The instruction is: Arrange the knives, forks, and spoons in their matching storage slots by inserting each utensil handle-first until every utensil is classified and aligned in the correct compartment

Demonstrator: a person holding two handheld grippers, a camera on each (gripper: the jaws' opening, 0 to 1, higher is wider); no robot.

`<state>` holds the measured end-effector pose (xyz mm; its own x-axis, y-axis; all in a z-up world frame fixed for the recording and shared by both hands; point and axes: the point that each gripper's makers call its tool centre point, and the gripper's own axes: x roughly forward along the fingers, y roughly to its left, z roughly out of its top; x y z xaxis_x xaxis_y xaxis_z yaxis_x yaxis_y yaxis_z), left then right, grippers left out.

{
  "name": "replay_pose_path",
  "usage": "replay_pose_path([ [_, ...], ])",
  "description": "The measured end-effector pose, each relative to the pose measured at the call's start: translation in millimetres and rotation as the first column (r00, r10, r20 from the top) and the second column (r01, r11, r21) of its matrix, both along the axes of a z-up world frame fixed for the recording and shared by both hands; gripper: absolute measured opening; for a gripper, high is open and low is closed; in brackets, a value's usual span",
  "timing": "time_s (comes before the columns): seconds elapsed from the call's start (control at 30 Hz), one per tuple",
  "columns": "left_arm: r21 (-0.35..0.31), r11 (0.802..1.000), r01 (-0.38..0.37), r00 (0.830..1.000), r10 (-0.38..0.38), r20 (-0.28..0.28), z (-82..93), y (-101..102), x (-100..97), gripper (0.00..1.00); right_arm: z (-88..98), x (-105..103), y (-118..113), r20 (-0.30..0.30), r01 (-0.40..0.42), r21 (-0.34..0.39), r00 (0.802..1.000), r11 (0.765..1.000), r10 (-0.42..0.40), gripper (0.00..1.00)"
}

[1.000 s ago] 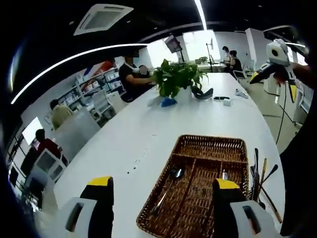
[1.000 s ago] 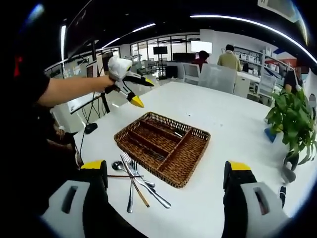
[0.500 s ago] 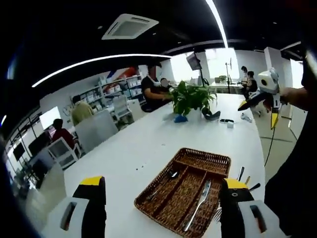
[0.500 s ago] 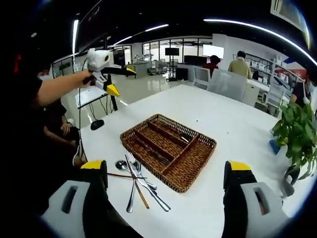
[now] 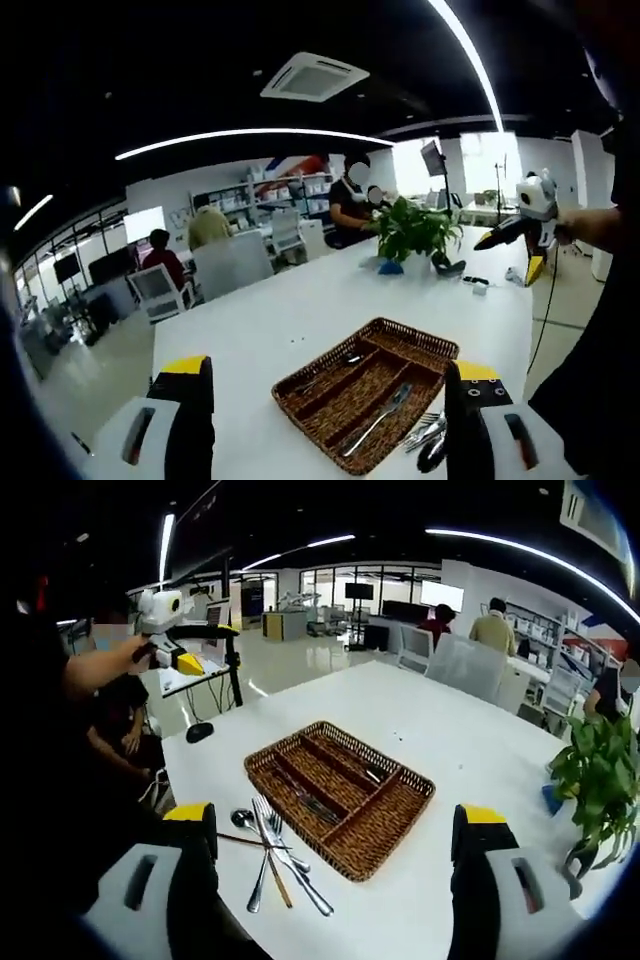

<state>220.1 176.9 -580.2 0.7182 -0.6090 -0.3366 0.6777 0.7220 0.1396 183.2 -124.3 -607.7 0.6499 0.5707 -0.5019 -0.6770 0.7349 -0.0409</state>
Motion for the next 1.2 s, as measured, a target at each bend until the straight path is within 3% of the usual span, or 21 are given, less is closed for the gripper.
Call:
replay_pose_path([
  [0.17, 0.004, 1.0, -0.015, 0.998, 0.015, -0.063, -30.9, 7, -22.0, 1.0, -10.2, -2, 2, -0.006, -0.004, 0.007, 1.0, 1.0, 0.004, 0.99],
  [0.3, 0.045, 0.998, -0.039, 0.998, 0.042, -0.055, -44.2, 13, -32.0, 1.0, -12.0, -5, 7, -0.016, -0.022, 0.006, 1.0, 1.0, 0.022, 0.99],
  [0.43, 0.001, 0.999, -0.037, 0.998, 0.037, -0.055, -38.9, 14, -38.4, 1.0, -6.0, -6, 8, -0.009, -0.028, 0.014, 1.0, 1.0, 0.028, 0.99],
  [0.73, 0.025, 0.999, -0.02, 0.997, 0.021, -0.067, -31.5, 16, -38.3, 1.0, -3.5, -14, -5, -0.003, -0.007, -0.012, 1.0, 1.0, 0.007, 0.99],
  [0.83, 0.038, 0.999, -0.01, 0.998, 0.013, -0.069, -37.2, 11, -39.5, 1.0, -5.4, -15, -9, 0.0, 0.006, -0.019, 1.0, 1.0, -0.006, 0.99],
  [1.0, 0.057, 0.998, 0.017, 0.996, -0.012, -0.091, -67.9, 0, -49.1, 1.0, -7.4, -18, -14, 0.01, 0.029, -0.009, 1.0, 1.0, -0.028, 0.99],
  [1.1, 0.111, 0.991, 0.069, 0.992, -0.056, -0.117, -111.9, -6, -58.6, 1.0, -14.2, -22, -17, 0.0, 0.04, -0.002, 0.999, 0.999, -0.04, 0.99],
  [1.2, 0.108, 0.99, 0.088, 0.981, -0.067, -0.18, -145.2, -11, -70.5, 1.0, -18.9, -25, -21, -0.011, 0.041, 0.001, 0.999, 0.999, -0.041, 0.99],
])
